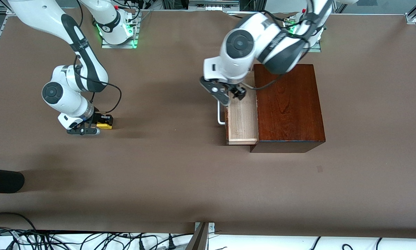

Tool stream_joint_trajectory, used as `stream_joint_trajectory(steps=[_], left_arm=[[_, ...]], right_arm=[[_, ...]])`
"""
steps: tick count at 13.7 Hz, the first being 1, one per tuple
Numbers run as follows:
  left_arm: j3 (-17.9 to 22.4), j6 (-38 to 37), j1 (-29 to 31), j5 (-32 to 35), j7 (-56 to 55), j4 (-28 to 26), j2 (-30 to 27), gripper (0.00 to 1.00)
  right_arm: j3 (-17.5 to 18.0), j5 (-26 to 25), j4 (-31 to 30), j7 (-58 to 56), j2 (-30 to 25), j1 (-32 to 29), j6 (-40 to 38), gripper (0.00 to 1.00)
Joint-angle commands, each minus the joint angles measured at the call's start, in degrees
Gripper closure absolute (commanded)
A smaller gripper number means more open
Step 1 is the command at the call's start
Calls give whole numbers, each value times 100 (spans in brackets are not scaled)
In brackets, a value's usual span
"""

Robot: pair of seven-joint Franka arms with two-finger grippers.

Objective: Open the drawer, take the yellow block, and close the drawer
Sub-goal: 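Push the drawer shut with the left gripper while the right gripper releases the cube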

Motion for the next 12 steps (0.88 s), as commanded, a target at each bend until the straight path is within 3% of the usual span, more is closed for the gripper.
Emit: stream_joint_trajectory(steps=[1,2,3,5,9,12], left_arm=[[61,754,-485,628,1069,207,531,0],[61,1010,-538,770,1448,207,681,0],[61,1213,-538,823,1887,207,813,0],[61,1373,-521,815,2792,207,954,0],[122,1181,-416,833,3744,111,1043,0],[175,242,-161,850,3781,154,990,0]], right_arm=[[27,11,-117,7,78,-86,276,100],[27,11,-126,7,96,-86,320,100],[27,11,-117,-1,123,-86,320,93],[27,11,-109,-10,71,-95,294,0],[27,-24,40,-298,-719,-139,-398,0],[36,11,505,-432,-1264,-139,-1407,0]])
